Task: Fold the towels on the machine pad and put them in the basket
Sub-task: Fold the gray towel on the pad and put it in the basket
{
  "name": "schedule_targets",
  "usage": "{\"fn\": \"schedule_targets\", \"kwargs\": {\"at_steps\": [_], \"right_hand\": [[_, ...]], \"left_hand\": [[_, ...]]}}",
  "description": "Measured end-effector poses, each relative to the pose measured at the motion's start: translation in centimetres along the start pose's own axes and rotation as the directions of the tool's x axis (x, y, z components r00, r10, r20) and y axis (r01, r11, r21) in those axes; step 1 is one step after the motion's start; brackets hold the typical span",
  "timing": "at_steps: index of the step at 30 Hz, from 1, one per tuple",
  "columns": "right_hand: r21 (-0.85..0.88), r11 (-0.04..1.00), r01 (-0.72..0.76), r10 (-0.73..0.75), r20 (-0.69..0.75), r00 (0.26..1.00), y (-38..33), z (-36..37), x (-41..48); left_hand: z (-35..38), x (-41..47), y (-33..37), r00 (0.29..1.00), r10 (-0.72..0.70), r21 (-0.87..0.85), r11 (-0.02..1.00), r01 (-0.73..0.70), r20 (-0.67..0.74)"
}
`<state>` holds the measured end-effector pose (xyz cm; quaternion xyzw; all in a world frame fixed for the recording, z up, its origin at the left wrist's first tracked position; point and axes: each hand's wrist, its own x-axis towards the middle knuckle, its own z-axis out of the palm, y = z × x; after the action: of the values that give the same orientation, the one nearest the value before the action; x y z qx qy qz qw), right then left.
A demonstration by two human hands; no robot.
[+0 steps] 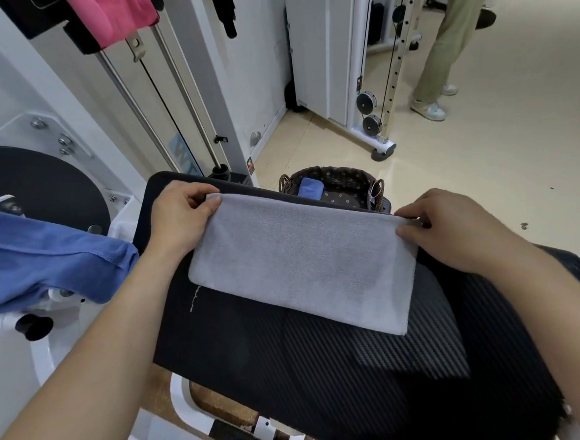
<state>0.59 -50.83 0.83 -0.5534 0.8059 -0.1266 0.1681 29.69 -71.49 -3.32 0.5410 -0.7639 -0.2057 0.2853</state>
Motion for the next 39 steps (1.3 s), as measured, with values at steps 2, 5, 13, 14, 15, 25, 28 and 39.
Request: {"fn": "schedule_targets", "kwargs": {"at_steps": [2, 5, 13, 14, 15, 25, 28, 39], "right_hand": [[0.004, 1.000, -0.018, 0.018, -0.013, 1.000, 0.0, -0.5, 0.3], [0.002, 0.999, -0.042, 0.042, -0.041, 0.998, -0.2, -0.3, 0.6], [0.506, 0.843, -0.186, 0.144, 0.121, 0.982, -0.1, -0.5, 0.8], [0.596, 0.768, -0.235, 0.164, 0.173, 0.971, -0.1, -0.5, 0.8], [0.653, 0.705, -0.276, 0.175, 0.217, 0.960, 0.1, -0.6, 0.9], [0.700, 0.602, -0.383, 0.048, 0.448, 0.893, -1.1, -3.3, 2.6], [0.639, 0.727, -0.250, 0.003, 0.361, 0.932, -3.9, -4.5, 3.7], [0.412, 0.801, 0.435, -0.366, -0.238, 0.900, -14.9, -5.1, 6.3]], "left_hand": [[-0.3, 0.1, 0.4, 0.998, 0.046, 0.027, 0.999, -0.047, 0.040], [-0.9, 0.1, 0.9, 0.978, 0.071, 0.037, 0.996, -0.080, 0.195], [-0.7, -0.4, 1.8, 0.979, 0.114, 0.185, 0.972, -0.145, 0.171], [-0.8, -0.5, 1.8, 0.980, 0.097, 0.151, 0.981, -0.123, 0.173], [-0.9, -0.6, 1.8, 0.981, 0.058, 0.088, 0.993, -0.075, 0.183], [-4.3, -4.2, -0.9, 0.900, -0.186, -0.308, 0.896, 0.320, 0.394], [-6.9, -6.1, -1.3, 0.931, -0.213, -0.320, 0.897, 0.307, 0.295], [-10.5, -20.6, 2.0, 0.960, -0.094, -0.158, 0.986, 0.054, -0.264]]}}
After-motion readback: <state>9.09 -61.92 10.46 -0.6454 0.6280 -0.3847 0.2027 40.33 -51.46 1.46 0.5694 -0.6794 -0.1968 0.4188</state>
